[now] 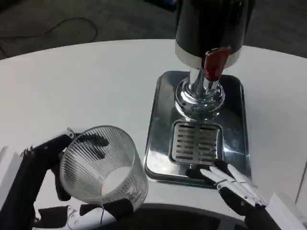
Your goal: Grasp the cup under the faucet to collect the drink, then remove the cup.
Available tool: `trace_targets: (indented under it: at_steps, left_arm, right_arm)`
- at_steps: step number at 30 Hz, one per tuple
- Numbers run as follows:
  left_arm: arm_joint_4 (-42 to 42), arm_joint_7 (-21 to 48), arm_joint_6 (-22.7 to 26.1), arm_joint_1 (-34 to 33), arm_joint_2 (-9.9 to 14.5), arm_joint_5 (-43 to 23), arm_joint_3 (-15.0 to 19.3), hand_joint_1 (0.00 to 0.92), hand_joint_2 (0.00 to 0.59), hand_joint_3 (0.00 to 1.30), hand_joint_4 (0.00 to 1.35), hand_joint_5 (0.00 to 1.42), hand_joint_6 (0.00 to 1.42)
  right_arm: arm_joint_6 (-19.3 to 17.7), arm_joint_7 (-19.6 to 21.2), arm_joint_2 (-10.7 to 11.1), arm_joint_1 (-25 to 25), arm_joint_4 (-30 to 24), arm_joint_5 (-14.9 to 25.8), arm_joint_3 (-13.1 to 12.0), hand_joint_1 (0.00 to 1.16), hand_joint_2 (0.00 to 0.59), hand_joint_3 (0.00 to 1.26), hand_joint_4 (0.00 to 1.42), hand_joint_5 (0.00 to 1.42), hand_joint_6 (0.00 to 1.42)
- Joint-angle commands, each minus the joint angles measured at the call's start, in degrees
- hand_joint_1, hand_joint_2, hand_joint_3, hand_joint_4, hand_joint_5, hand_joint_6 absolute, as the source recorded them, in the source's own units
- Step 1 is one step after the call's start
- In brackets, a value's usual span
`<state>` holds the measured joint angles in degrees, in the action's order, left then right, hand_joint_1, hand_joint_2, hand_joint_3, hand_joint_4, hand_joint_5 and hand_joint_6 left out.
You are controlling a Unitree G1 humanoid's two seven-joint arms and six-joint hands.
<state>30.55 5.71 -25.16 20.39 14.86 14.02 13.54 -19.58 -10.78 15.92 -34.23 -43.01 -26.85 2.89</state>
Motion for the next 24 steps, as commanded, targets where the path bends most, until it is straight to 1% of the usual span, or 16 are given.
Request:
trace_targets:
  at_steps: [1, 5, 11, 19, 24]
  left_arm:
    - [-1.31, -0.70, -2.15, 0.01, 0.54, -1.26, 1.72, 0.728, 0.000, 0.88, 1.01, 1.21, 1.17]
    - [-2.94, -1.56, -3.56, -0.13, 0.15, -0.91, 3.22, 0.728, 0.000, 0.88, 1.00, 1.21, 1.17]
    - [-4.90, -1.80, -4.05, -2.00, 0.31, -0.06, 3.82, 0.728, 0.000, 0.88, 0.99, 1.21, 1.17]
    - [-8.90, -1.77, -1.54, -7.48, 1.17, 0.78, 4.01, 0.724, 0.001, 0.88, 0.99, 1.20, 1.17]
    - [-12.77, -1.38, 0.63, -12.40, 2.25, 2.17, 2.79, 0.722, 0.001, 0.88, 0.99, 1.19, 1.17]
  right_arm:
    - [-0.19, 0.56, -0.48, -0.64, -0.40, -0.26, 0.34, 0.42, 0.517, 0.18, 0.10, 0.00, 0.00]
    - [-0.33, 0.61, -0.65, -0.87, -0.33, -0.64, 0.84, 0.42, 0.517, 0.18, 0.10, 0.00, 0.00]
    - [-0.53, 0.80, -0.72, -1.43, -0.56, -0.72, 0.68, 0.42, 0.517, 0.18, 0.10, 0.00, 0.00]
    - [-1.16, 1.23, -0.69, -2.71, -0.86, -0.11, -0.42, 0.42, 0.517, 0.18, 0.10, 0.00, 0.00]
    - [-1.75, 1.57, -0.60, -3.50, -0.77, 0.32, -0.88, 0.42, 0.517, 0.18, 0.10, 0.00, 0.00]
